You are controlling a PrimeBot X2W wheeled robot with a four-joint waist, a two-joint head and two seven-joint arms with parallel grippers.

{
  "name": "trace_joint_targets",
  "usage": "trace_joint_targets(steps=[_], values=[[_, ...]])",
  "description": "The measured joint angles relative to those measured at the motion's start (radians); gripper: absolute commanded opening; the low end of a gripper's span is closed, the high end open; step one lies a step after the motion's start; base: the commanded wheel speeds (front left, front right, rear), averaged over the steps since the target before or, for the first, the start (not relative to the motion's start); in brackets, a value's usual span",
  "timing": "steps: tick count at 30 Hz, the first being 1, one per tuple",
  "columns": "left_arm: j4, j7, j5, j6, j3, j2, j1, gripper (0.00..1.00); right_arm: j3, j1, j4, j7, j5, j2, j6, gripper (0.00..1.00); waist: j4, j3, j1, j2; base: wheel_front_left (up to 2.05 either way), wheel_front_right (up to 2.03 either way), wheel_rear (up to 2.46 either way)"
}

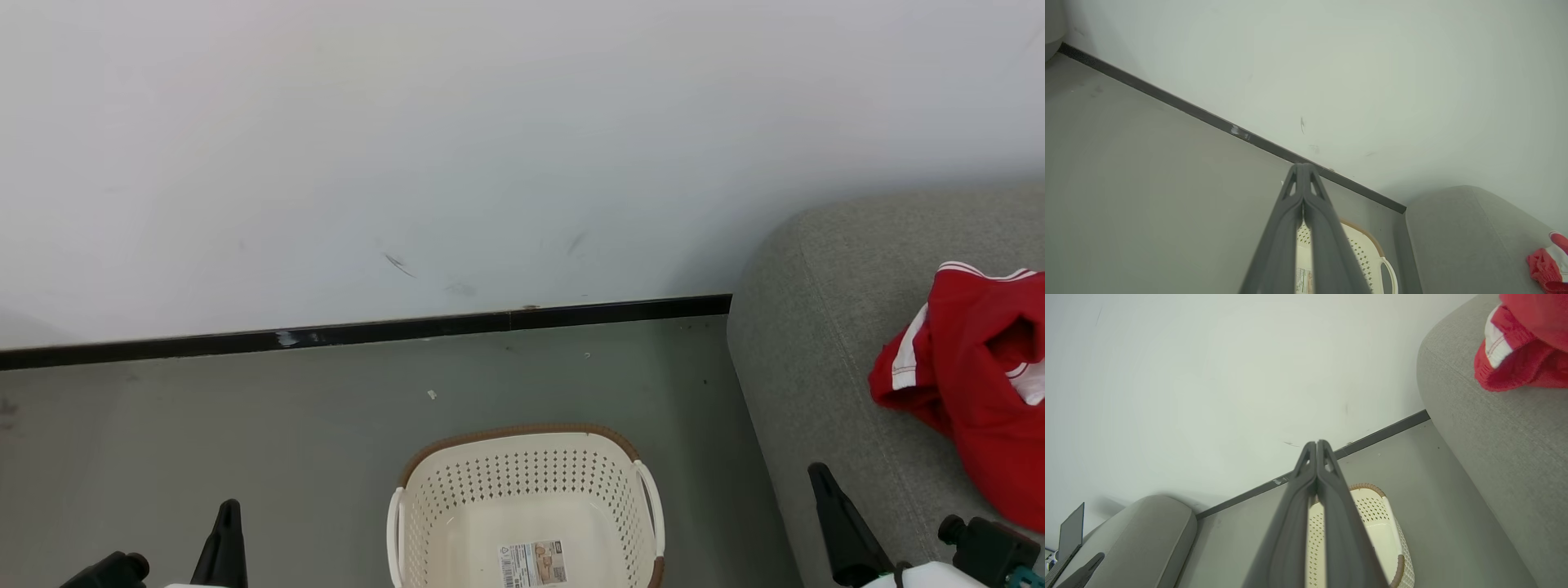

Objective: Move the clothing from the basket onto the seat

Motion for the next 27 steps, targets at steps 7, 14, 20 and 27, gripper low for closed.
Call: trace_joint_targets(steps=[7, 14, 20, 27], values=[[0.002, 0.021, -0.078, -0.022, 0.017, -0.006, -0.002, 0.0, -0.004, -0.012, 0.018, 0.023, 0.114, -0.01, 0.0, 0.0, 0.003, -0.002, 0.0017, 0.0, 0.0, 0.0, 0.0], [0.006, 0.048, -0.155, -0.04, 0.036, -0.018, -0.021, 0.0, -0.008, -0.032, 0.035, 0.048, 0.227, -0.025, 0.0, 0.0, 0.005, -0.001, 0.0015, 0.0, 0.0, 0.0, 0.0], [0.012, 0.073, -0.221, -0.057, 0.051, -0.025, -0.021, 0.0, -0.011, -0.049, 0.052, 0.063, 0.324, -0.032, 0.0, 0.0, 0.007, 0.001, -0.0009, 0.0, 0.0, 0.0, 0.0], [0.019, 0.092, -0.296, -0.077, 0.069, -0.031, -0.042, 0.0, -0.015, -0.07, 0.069, 0.082, 0.436, -0.04, 0.0, 0.0, 0.009, 0.005, -0.004, 0.0, 0.0, 0.0, 0.0]])
